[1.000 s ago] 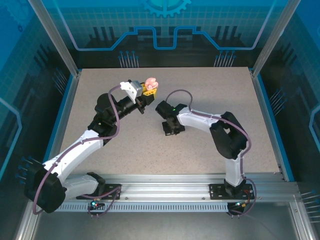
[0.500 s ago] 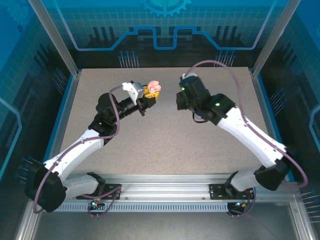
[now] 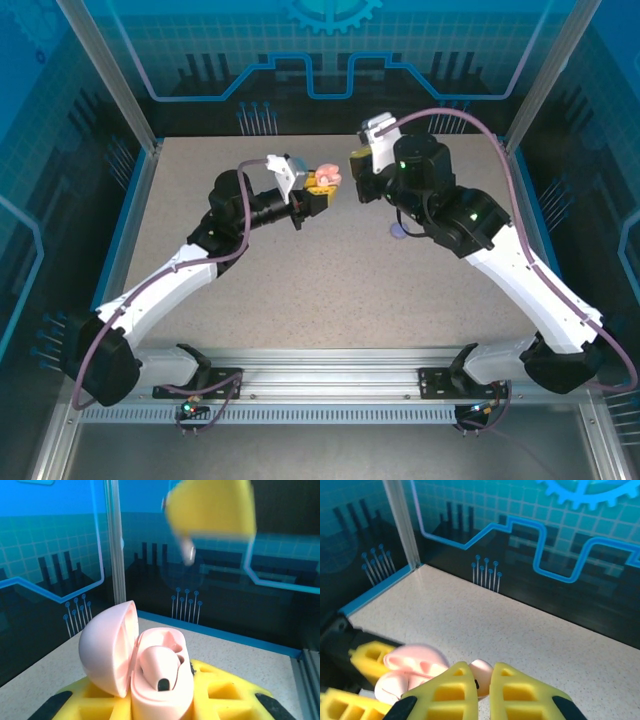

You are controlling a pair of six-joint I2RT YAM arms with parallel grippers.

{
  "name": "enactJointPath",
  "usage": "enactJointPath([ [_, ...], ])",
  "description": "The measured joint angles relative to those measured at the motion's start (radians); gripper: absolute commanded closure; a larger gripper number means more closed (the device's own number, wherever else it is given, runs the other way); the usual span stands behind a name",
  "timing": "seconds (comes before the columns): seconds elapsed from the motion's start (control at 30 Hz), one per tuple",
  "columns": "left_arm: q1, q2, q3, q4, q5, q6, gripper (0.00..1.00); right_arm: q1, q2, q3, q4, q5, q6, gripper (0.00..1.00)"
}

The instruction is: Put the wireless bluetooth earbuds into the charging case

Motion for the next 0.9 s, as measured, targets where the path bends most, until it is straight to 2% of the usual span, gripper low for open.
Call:
enactJointPath([
  [0.13, 0.0, 0.019, 0.045, -0.04, 0.046, -0.005, 1.0, 0.002, -0.039, -0.114, 0.071, -0.055, -0.06, 0.91],
  [0.3, 0.0, 0.043, 0.077, -0.086, 0.093, -0.014, 1.0, 0.022, -0.104, -0.17, 0.158, -0.071, -0.111, 0.91],
  [0.6, 0.0, 0.058, 0.11, -0.128, 0.143, -0.026, 1.0, 0.064, -0.148, -0.195, 0.286, -0.05, -0.195, 0.92],
  [0.9, 0.0, 0.06, 0.131, -0.142, 0.165, -0.027, 1.0, 0.082, -0.133, -0.234, 0.33, 0.009, -0.287, 0.93],
])
